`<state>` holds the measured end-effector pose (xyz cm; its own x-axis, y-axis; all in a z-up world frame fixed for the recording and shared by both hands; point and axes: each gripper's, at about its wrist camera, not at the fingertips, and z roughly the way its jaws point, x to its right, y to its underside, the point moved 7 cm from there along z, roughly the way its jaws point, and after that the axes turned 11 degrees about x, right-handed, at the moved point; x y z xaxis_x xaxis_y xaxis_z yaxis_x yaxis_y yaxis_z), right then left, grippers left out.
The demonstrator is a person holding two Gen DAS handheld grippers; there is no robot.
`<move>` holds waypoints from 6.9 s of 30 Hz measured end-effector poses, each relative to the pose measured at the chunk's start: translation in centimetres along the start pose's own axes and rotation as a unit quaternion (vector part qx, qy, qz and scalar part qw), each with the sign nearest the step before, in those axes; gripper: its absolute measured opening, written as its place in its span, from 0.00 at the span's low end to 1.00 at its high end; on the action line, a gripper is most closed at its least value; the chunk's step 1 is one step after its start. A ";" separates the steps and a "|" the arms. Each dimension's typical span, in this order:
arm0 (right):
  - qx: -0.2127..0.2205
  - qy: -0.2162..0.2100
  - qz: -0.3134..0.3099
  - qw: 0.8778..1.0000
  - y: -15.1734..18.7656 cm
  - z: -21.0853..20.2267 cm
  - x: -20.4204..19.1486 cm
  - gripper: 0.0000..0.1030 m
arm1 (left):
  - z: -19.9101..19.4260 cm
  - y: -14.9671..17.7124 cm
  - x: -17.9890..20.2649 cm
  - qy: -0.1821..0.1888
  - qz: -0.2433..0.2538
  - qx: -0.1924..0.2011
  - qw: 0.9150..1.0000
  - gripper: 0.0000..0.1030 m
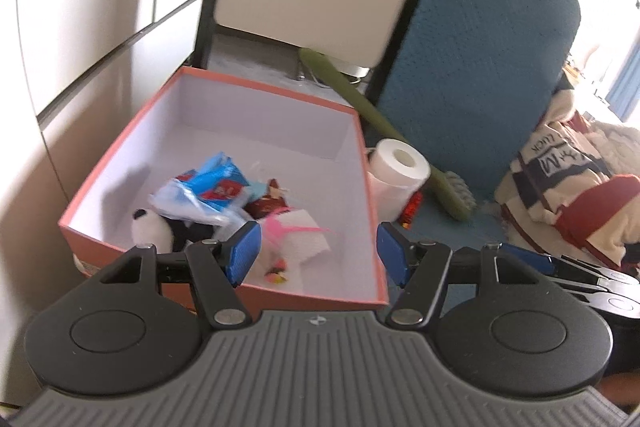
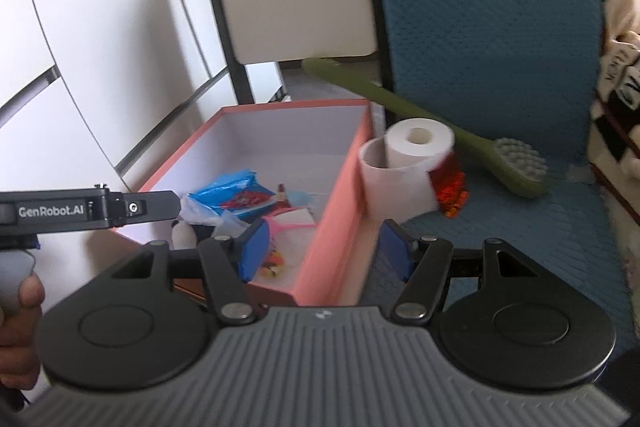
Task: Organize soft objects
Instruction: 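Move both open grippers back over the chair seat by the toilet roll, then close the left gripper on the red foil wrapper while the right closes on the clear plastic piece, then lift and carry the red wrapper and clear piece over the pink box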
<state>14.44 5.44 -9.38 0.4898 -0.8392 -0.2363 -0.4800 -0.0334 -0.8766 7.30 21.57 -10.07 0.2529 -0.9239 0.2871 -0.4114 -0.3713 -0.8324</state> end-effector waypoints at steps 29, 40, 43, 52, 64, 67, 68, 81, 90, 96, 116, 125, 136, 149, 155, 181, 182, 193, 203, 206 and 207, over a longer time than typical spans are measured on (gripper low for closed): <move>0.024 0.122 0.059 0.990 4.8 -10.4 12.9 0.62 | 0.6 6.7 13.3 0.083 0.034 -0.030 0.996 0.67; 0.022 0.159 0.070 0.985 6.7 -12.7 16.6 0.62 | 2.5 8.0 15.7 0.091 0.057 -0.034 0.994 0.67; 0.020 0.166 0.077 0.983 7.3 -12.5 17.7 0.62 | 3.7 8.2 16.0 0.088 0.066 -0.032 0.993 0.67; 0.037 0.186 0.077 0.979 7.5 -9.8 20.4 0.62 | 8.1 8.6 15.8 0.066 0.075 -0.030 0.995 0.67; 0.066 0.206 0.073 0.974 5.7 -4.3 23.2 0.62 | 13.5 8.9 15.8 0.039 0.086 -0.026 0.995 0.67; 0.069 0.211 0.063 0.973 5.4 -2.8 23.8 0.62 | 14.8 9.4 16.2 0.035 0.094 -0.027 0.995 0.67; 0.070 0.211 0.058 0.973 5.3 -2.3 24.0 0.62 | 15.3 9.6 16.4 0.033 0.097 -0.028 0.994 0.67; 0.082 0.208 0.032 0.974 4.4 3.9 26.6 0.62 | 20.7 10.5 18.4 0.027 0.129 -0.015 0.991 0.67; 0.063 0.216 0.027 0.974 4.5 8.5 28.9 0.62 | 24.7 11.4 18.1 0.008 0.116 -0.015 0.993 0.67; 0.058 0.230 0.023 0.971 3.8 11.1 30.7 0.62 | 27.3 12.5 17.9 -0.014 0.079 -0.014 0.997 0.67; 0.021 0.241 -0.035 0.970 1.6 18.7 34.2 0.58 | 32.2 12.4 18.9 -0.104 -0.012 0.038 0.994 0.67; 0.021 0.235 -0.044 0.971 1.1 21.2 35.4 0.55 | 31.9 12.6 18.9 -0.133 -0.052 0.051 0.988 0.64; 0.010 0.238 -0.019 0.971 1.4 21.2 37.0 0.52 | 32.4 13.0 17.4 -0.139 -0.084 0.037 0.986 0.30; -0.033 0.281 -0.084 0.955 2.8 21.8 38.1 0.13 | 31.8 11.6 16.5 -0.105 -0.072 0.027 0.992 0.28; -0.023 0.290 -0.073 0.954 2.5 20.3 37.7 0.12 | 30.8 11.0 16.3 -0.092 -0.061 0.023 0.994 0.28; 0.024 0.220 -0.026 0.975 3.5 9.0 28.4 0.12 | 23.1 10.1 17.1 -0.048 -0.017 0.014 0.999 0.17; 0.024 0.215 -0.023 0.976 3.6 8.9 28.2 0.12 | 22.7 10.1 17.0 -0.046 -0.015 0.013 0.999 0.17; 0.035 0.180 0.002 0.983 4.5 5.2 24.8 0.12 | 18.4 10.7 16.3 -0.025 0.010 -0.009 1.000 0.17; 0.042 0.163 0.028 0.985 5.6 0.4 21.1 0.12 | 14.6 11.2 16.4 0.011 0.011 -0.035 0.999 0.17; 0.039 0.164 0.045 0.985 6.0 -0.6 20.7 0.12 | 13.9 10.9 16.7 0.025 0.019 -0.043 0.999 0.17; 0.036 0.163 0.053 0.985 6.1 -0.9 20.5 0.12 | 13.6 10.7 16.8 0.027 0.024 -0.043 0.998 0.17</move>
<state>20.94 -12.47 -19.23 0.1754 -0.9658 -0.1908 -0.4565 0.0919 -0.8850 19.06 3.35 -20.64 0.1844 -0.9434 0.2758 -0.4955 -0.3316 -0.8028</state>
